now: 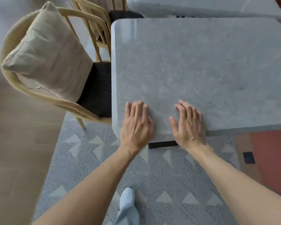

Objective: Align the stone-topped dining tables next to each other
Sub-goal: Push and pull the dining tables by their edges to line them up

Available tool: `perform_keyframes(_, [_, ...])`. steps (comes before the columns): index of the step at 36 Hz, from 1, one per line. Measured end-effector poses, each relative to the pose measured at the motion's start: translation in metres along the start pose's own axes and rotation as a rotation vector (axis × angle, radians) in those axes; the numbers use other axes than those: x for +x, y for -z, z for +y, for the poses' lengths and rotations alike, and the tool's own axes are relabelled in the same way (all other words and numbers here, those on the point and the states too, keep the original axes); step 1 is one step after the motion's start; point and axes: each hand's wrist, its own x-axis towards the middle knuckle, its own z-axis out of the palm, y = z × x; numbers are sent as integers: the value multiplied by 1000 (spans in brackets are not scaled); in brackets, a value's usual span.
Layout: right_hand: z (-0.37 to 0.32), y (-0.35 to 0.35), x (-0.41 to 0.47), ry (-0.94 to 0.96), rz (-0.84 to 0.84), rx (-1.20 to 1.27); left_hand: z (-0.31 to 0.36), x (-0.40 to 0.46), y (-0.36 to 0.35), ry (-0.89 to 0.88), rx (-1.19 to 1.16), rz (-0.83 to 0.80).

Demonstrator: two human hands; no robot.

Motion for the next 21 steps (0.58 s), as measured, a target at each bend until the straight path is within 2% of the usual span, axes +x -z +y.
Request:
perform_keyframes(8, [4,-9,1,37,129,-47,3,3,-1,-5,81,19])
perform_keyframes(21, [0,-8,7,16,90,-71,0,6,1,8,98,-12])
